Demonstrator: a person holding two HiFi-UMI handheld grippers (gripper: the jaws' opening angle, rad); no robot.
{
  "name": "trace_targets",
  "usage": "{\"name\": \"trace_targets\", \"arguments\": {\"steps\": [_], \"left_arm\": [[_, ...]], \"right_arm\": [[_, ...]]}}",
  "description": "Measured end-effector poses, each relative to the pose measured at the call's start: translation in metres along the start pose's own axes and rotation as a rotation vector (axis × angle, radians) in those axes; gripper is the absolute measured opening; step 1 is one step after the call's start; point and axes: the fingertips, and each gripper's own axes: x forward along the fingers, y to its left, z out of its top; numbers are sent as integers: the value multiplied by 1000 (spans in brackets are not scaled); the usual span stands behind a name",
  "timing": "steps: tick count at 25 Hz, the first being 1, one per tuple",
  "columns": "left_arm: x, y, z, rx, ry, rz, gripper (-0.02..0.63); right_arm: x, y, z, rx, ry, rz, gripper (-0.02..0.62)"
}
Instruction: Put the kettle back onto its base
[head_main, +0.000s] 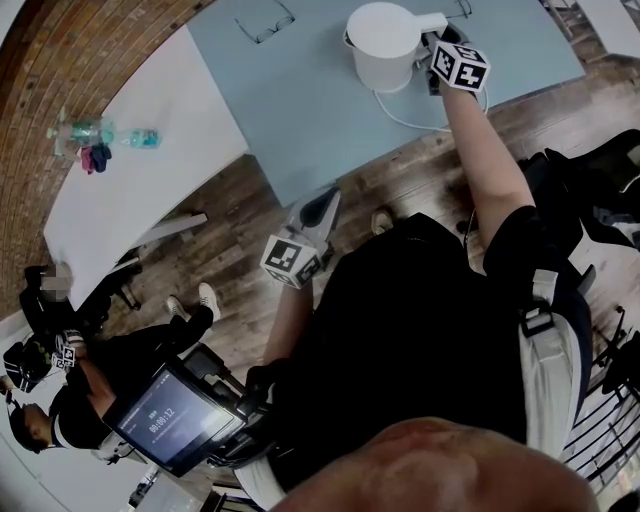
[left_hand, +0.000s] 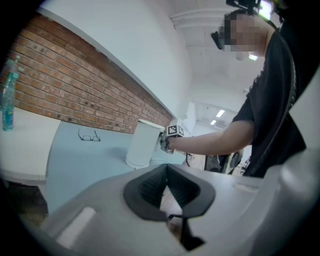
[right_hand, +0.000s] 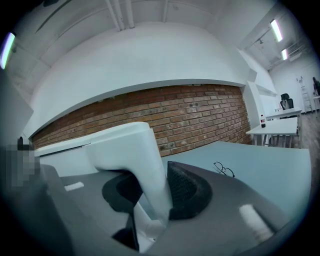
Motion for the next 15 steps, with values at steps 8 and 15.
{"name": "trace_targets", "arguments": {"steps": [8, 15], "left_arm": [[2, -2, 2, 5, 7, -4, 3], [9, -3, 6, 6, 24, -17, 3]], "right_arm": [[-1, -8, 1, 6, -15, -12, 121], [5, -11, 3, 5, -29, -15, 120]]}}
